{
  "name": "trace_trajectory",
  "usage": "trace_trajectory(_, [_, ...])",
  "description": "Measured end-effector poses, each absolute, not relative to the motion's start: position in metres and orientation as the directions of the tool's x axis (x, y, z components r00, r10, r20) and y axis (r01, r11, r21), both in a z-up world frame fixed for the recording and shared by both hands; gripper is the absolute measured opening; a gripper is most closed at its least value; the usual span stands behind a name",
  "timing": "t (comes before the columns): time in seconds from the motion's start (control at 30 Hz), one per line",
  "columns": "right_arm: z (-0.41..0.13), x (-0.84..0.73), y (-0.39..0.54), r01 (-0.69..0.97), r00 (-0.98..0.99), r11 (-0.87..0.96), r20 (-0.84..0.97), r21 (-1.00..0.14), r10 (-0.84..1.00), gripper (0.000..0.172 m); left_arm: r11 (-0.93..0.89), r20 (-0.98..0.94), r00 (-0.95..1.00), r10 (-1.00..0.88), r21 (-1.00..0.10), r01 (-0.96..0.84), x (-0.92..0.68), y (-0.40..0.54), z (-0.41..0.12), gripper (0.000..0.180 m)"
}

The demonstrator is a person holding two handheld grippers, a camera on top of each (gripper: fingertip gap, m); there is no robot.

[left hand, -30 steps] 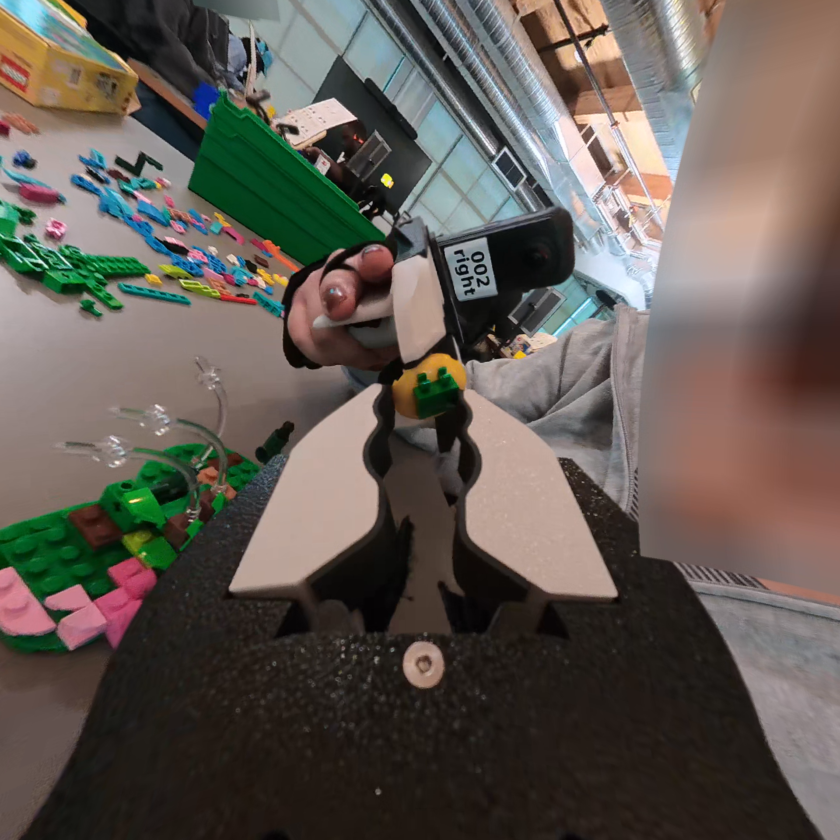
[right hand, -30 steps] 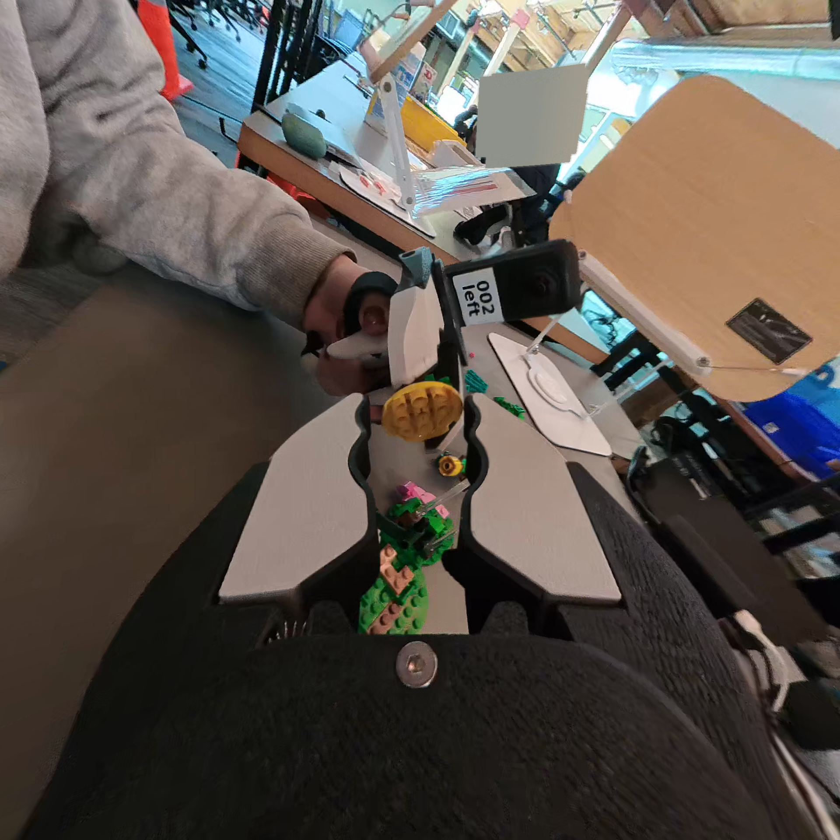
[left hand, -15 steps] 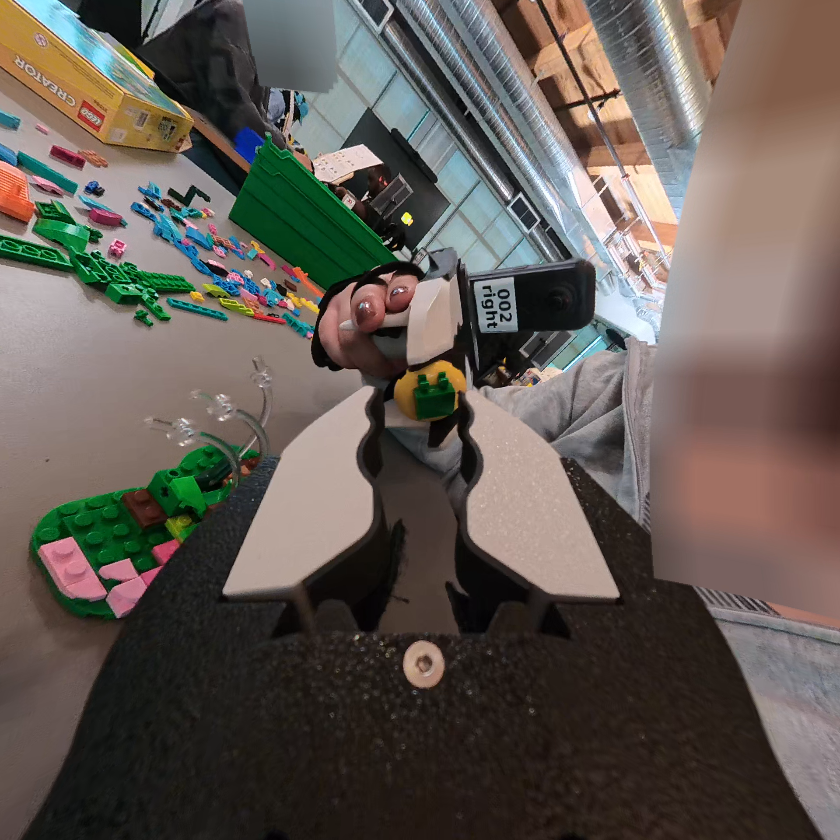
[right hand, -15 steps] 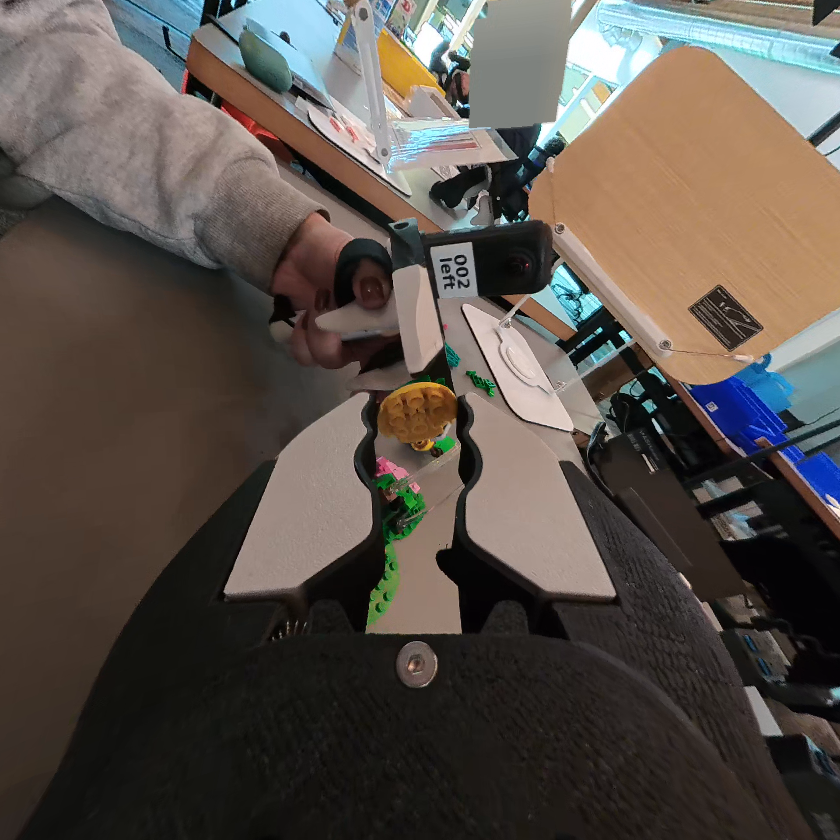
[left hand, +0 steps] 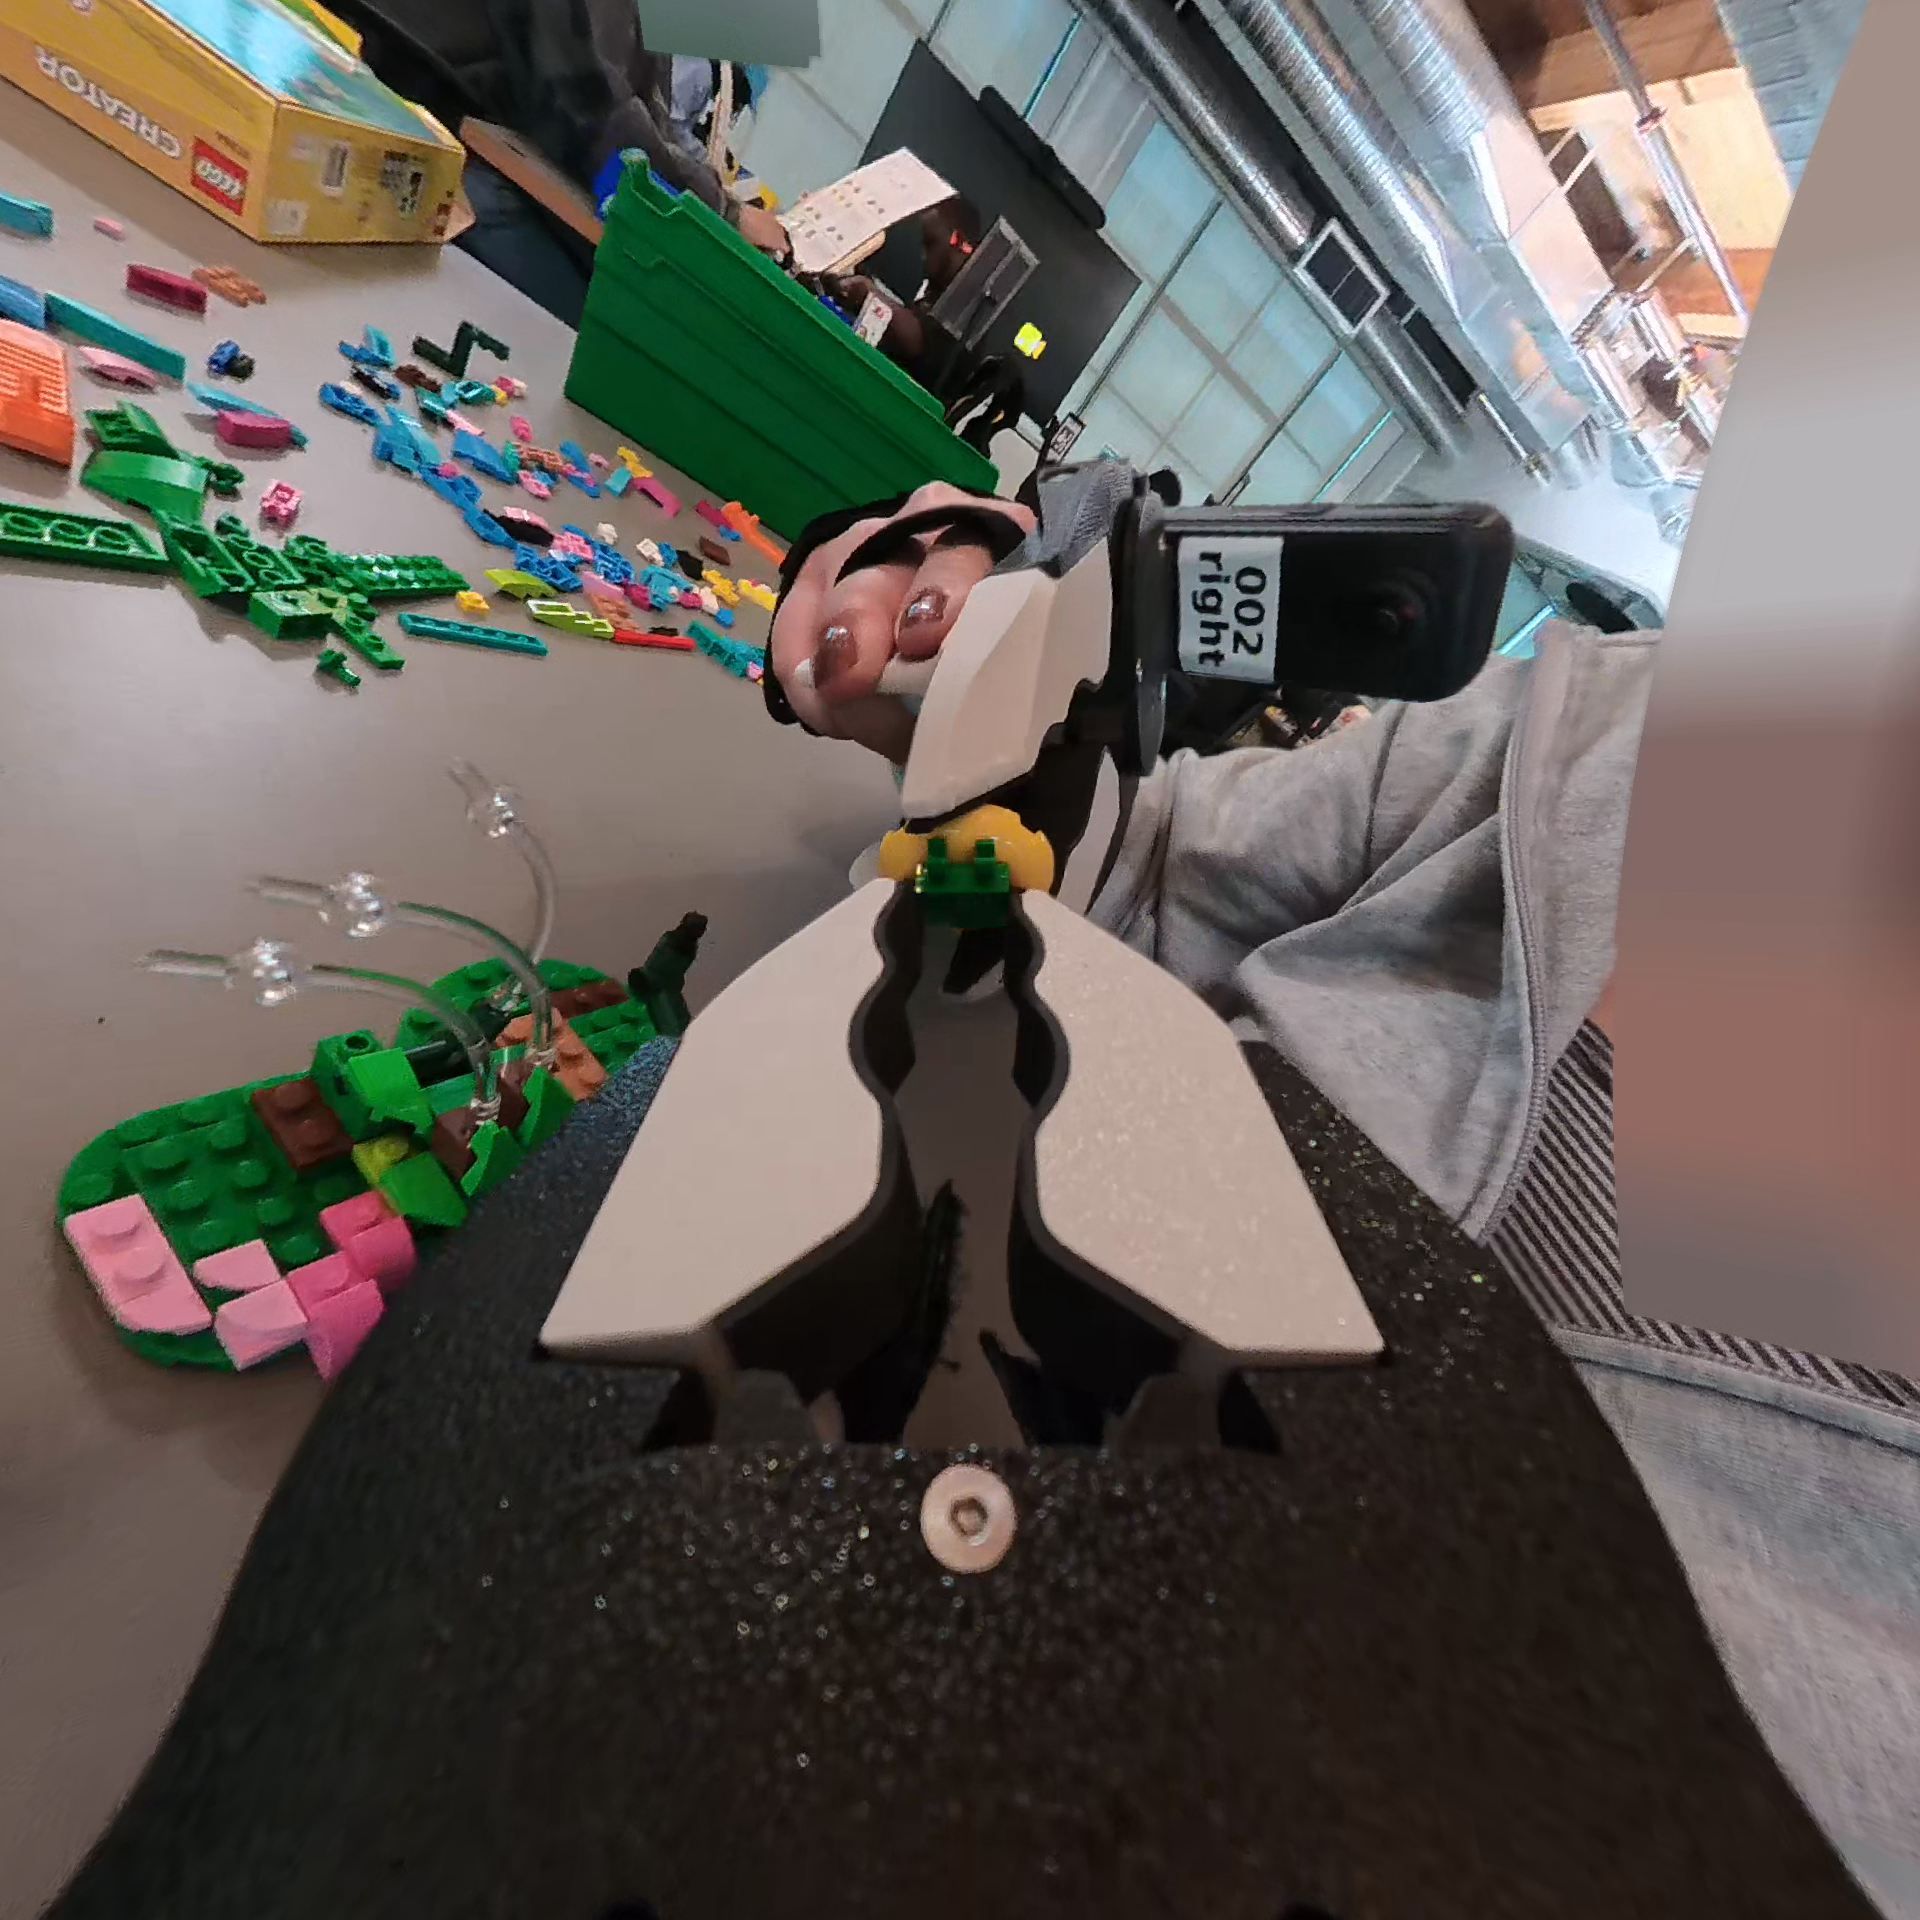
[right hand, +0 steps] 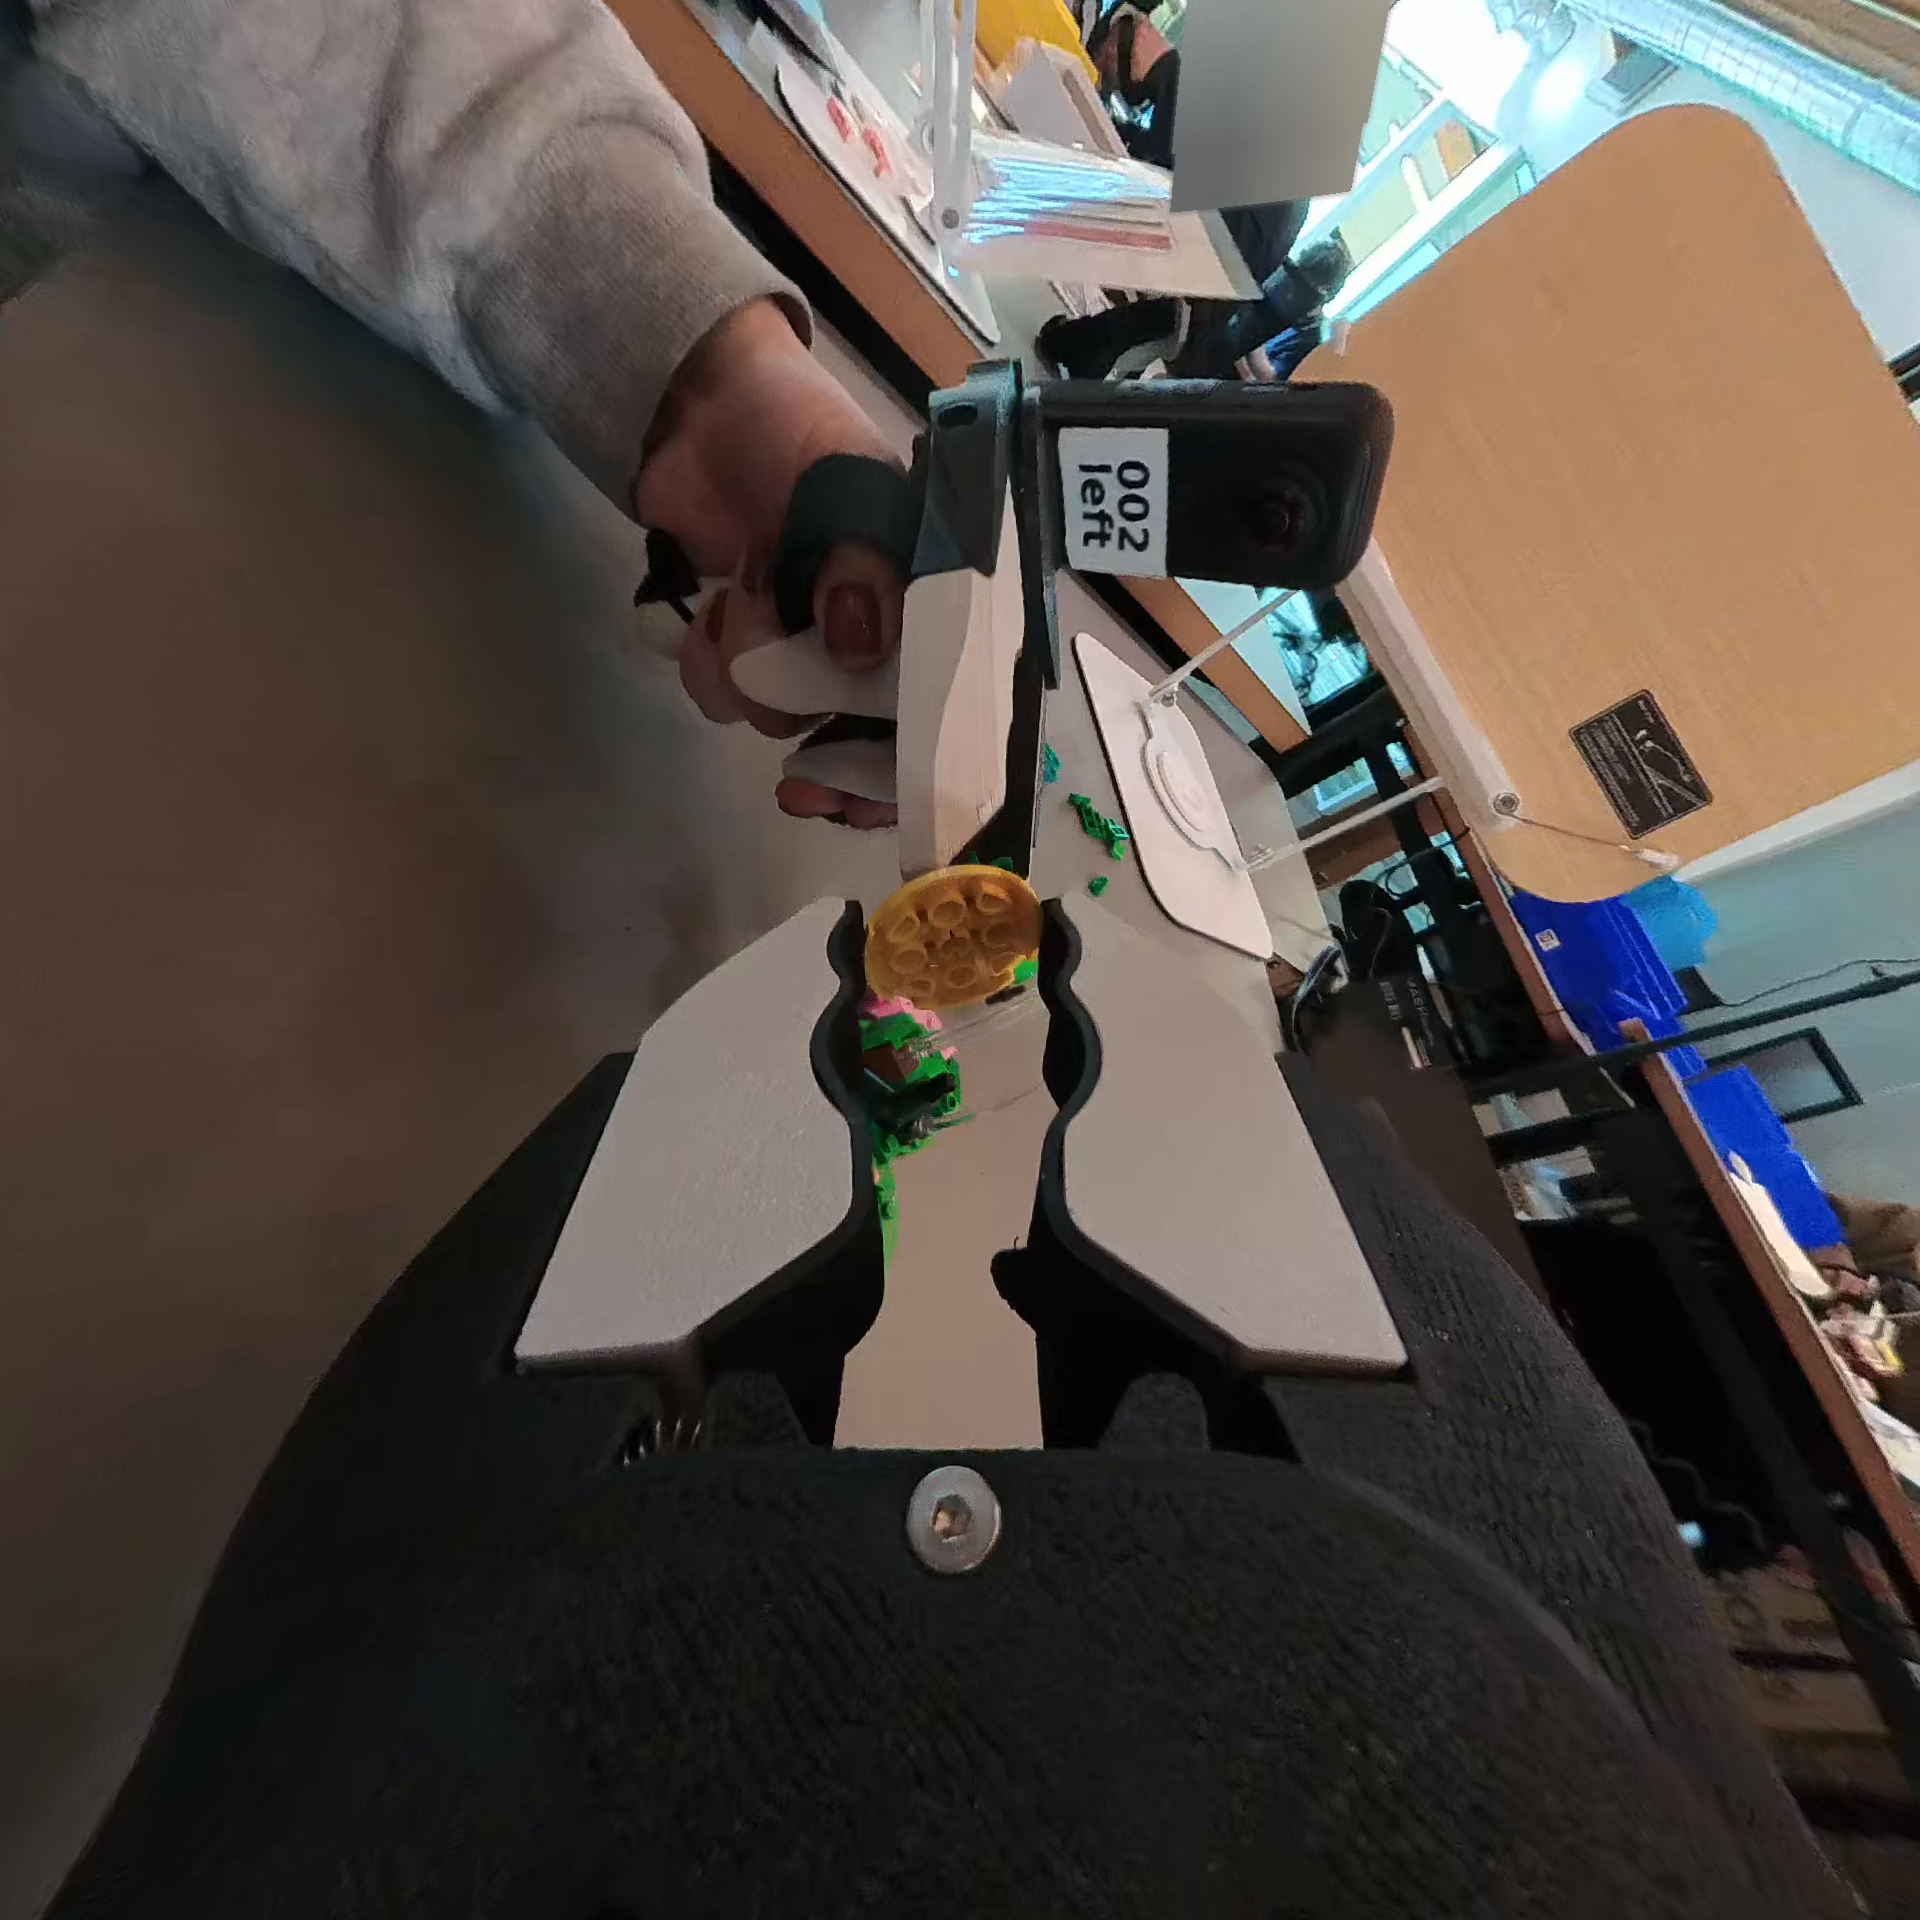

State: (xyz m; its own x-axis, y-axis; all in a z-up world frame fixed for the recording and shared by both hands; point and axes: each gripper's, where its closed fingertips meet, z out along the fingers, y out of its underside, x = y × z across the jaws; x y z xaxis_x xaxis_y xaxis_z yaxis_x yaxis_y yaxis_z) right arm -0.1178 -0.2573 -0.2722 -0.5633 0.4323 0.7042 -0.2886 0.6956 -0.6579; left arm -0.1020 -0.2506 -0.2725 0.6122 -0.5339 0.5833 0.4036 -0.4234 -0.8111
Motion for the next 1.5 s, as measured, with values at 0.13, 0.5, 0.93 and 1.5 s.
trace_trajectory(0.13, [-0.275, -0.111, -0.259, -0.3, -0.586, 0.673, 0.687, -0.676, 0.429, 0.032, -0.435, 0.585, 0.603, -0.542, -0.809, 0.394, -0.096, -0.253, -0.275, 0.015])
trace_trajectory(0.5, [-0.279, -0.099, -0.265, -0.313, -0.66, 0.616, 0.632, -0.723, 0.406, 0.031, -0.48, 0.61, 0.559, -0.561, -0.791, 0.38, -0.083, -0.26, -0.279, 0.015])
trace_trajectory(0.93, [-0.285, -0.099, -0.255, -0.248, -0.707, 0.573, 0.55, -0.781, 0.445, 0.031, -0.545, 0.662, 0.562, -0.496, -0.742, 0.392, -0.088, -0.267, -0.298, 0.035])
trace_trajectory(1.5, [-0.311, -0.077, -0.285, -0.322, -0.721, 0.734, 0.657, -0.598, 0.219, 0.031, -0.601, 0.589, 0.618, -0.52, -0.767, 0.225, -0.059, -0.276, -0.315, 0.026])
